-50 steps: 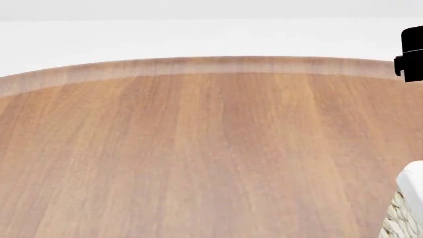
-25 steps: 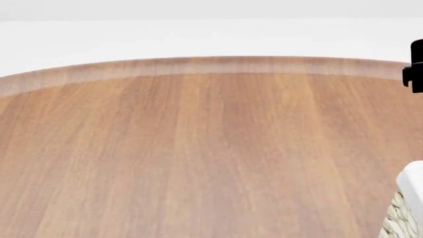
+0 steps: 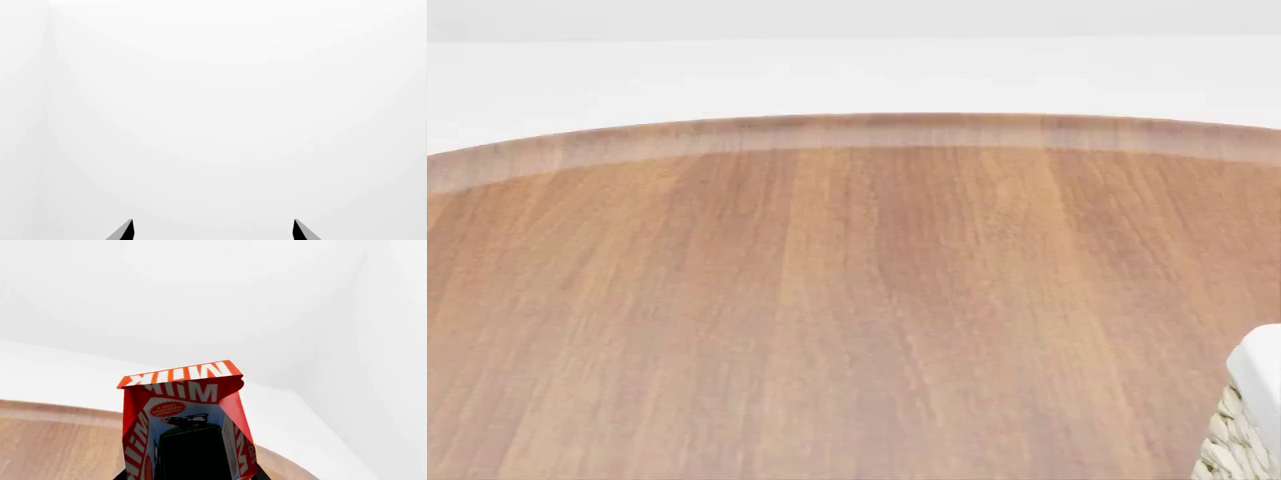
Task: Pick the milk and place it in the basket.
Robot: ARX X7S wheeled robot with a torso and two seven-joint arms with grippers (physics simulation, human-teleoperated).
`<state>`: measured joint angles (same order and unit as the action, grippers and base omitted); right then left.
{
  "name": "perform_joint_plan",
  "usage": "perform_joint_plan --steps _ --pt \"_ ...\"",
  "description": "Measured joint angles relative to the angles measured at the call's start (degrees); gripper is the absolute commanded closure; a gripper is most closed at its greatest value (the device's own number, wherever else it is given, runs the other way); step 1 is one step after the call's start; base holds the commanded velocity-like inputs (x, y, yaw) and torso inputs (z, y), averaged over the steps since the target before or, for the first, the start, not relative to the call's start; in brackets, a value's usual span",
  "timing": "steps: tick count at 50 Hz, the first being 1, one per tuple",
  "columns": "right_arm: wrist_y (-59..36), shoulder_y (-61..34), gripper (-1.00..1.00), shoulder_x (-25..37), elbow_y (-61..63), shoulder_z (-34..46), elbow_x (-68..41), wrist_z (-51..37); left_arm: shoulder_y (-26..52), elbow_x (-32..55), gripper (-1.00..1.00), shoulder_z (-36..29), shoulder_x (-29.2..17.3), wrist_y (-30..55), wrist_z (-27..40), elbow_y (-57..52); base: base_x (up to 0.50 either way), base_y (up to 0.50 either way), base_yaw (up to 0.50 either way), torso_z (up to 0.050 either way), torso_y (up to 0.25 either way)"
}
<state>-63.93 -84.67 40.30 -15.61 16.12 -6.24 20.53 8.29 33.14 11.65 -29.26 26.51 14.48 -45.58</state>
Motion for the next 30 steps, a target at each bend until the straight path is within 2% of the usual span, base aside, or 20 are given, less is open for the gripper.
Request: perform_joint_plan --steps 19,30 --pt "6.3 -22.0 1.00 4.5 -17.2 13.4 3.6 17.4 -0.3 0.0 -1.00 -0.3 -0.1 -0.5 0.1 0.1 0.00 0.00 0.00 0.000 0.001" --pt "14.6 -34.8 1.00 5.3 -31.8 23.5 9.6 26.8 -0.3 -0.1 -1.00 -0.5 -0.1 -0.8 0.2 0.4 0.00 0.00 0.00 0.001 0.002"
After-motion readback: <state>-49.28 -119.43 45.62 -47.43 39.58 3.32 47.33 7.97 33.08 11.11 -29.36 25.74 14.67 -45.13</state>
